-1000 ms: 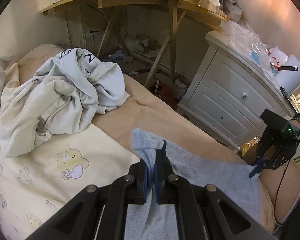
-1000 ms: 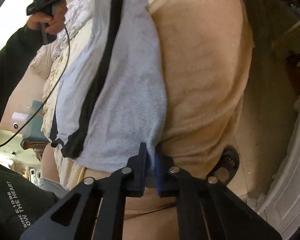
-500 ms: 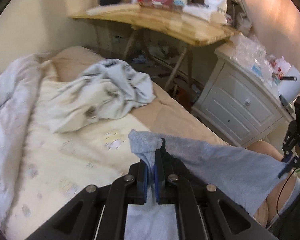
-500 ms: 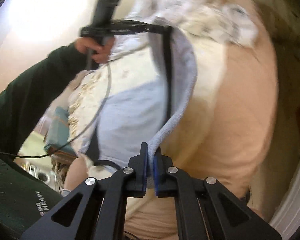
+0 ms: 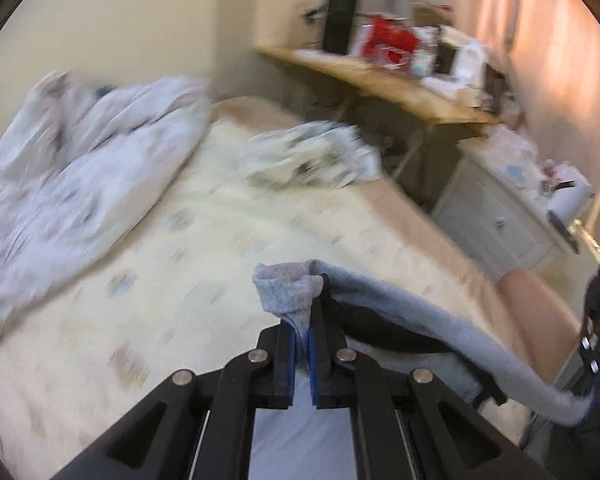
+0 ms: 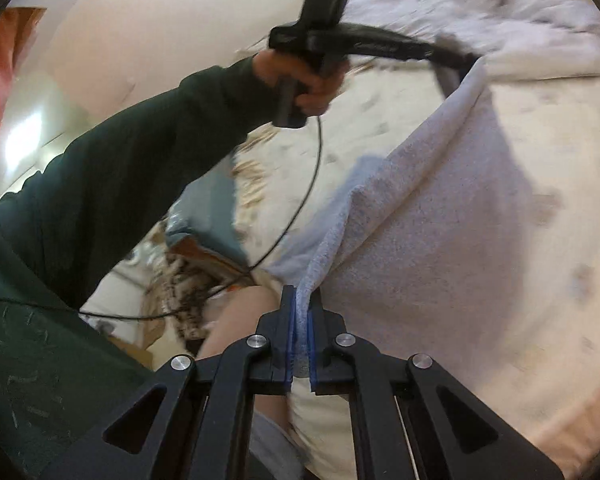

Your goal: Fold clothes

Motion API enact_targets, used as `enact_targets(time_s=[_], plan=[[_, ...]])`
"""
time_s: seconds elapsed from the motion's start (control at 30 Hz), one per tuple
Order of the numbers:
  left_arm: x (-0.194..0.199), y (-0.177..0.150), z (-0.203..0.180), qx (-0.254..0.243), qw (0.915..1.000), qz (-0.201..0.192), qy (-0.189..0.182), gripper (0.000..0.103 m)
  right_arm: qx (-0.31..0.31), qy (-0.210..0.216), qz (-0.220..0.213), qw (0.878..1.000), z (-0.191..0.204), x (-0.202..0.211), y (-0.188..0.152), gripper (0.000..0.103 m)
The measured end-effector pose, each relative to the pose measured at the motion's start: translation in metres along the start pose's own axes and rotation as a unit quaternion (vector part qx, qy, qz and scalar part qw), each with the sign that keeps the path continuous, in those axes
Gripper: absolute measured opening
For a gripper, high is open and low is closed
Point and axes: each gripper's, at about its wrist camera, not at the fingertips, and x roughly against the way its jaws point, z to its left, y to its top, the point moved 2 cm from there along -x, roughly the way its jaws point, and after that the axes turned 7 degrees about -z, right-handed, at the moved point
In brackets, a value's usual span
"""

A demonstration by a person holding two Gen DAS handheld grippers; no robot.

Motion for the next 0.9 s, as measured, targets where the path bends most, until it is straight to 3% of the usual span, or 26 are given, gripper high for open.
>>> enact_targets(time_s=[0.17, 0.37, 0.6, 0.73, 0.8, 0.9], plan=[[0.013, -0.080, 0.071, 0.076, 0.9966, 0.003, 0.029, 0.004, -0.017, 0.054, 0.049, 0.997, -0.001, -0.121, 0.004, 0.005], [0.016, -0.153, 0.119, 0.126, 0.9917, 0.011, 0.020, 0.004, -0.025, 0.087, 0.111, 0.990, 0.007, -0.227, -0.001, 0.005], [0.017, -0.195, 0.156, 0.154, 0.9877, 0.009, 0.025, 0.004, -0.018, 0.100, 0.143, 0.985, 0.010, -0.282, 0.006, 0.005], [0.012, -0.221, 0.172, 0.187, 0.9806, 0.038, 0.042, 0.019, -0.014, 0.095, 0.165, 0.982, 0.006, -0.308, 0.003, 0.005], [0.023, -0.225, 0.181, 0.199, 0.9766, 0.041, 0.070, 0.020, -0.018, 0.096, 0.176, 0.979, 0.002, -0.322, -0.002, 0.005], [0.051, -0.225, 0.198, 0.233, 0.9638, 0.029, 0.126, 0.025, -0.032, 0.097, 0.175, 0.979, 0.000, -0.344, -0.005, 0.006]])
